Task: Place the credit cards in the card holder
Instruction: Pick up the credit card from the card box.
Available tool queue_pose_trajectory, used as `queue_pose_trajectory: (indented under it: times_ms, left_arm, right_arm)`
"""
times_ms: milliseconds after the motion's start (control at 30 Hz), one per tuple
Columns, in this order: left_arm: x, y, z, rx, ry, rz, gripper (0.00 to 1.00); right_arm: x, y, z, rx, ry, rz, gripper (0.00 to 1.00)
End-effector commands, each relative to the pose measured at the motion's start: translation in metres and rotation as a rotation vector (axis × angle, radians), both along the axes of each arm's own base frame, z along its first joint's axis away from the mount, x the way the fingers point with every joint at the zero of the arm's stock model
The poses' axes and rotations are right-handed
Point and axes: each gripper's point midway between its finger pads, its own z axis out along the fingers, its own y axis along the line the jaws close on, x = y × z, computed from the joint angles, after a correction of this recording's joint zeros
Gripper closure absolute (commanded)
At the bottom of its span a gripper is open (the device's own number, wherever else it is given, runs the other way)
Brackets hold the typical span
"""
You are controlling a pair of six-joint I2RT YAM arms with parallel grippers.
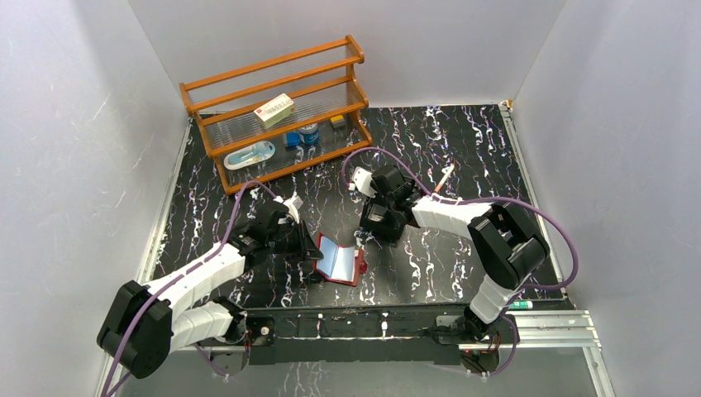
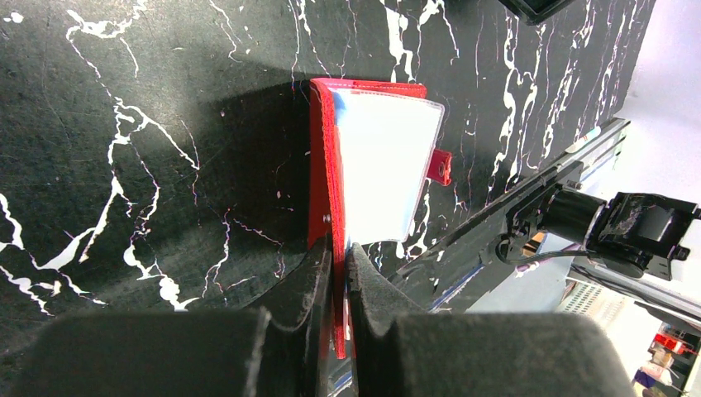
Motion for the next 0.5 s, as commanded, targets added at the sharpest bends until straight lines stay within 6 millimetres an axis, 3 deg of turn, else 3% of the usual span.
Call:
queue_pose_trajectory:
  times_ms: [0,333,467]
  left_arm:
    - [0.001,-0.005,0.008,-0.021,-0.018,-0.017,1.0]
    - [0.001,-0.004,0.006,-0.023,-0.016,-0.013,1.0]
    - [0.001,-0.004,0.006,-0.025,-0.016,-0.01,1.0]
  right_arm:
    - [0.017,0.008,0.017,0.032,-0.061,-0.013,0.7]
    - [0.018,0.011,0.046,0.079,-0.089,-0.019,0.84]
    - [0.018,0.012,0.049,0.086,-0.089,-0.016,0.88]
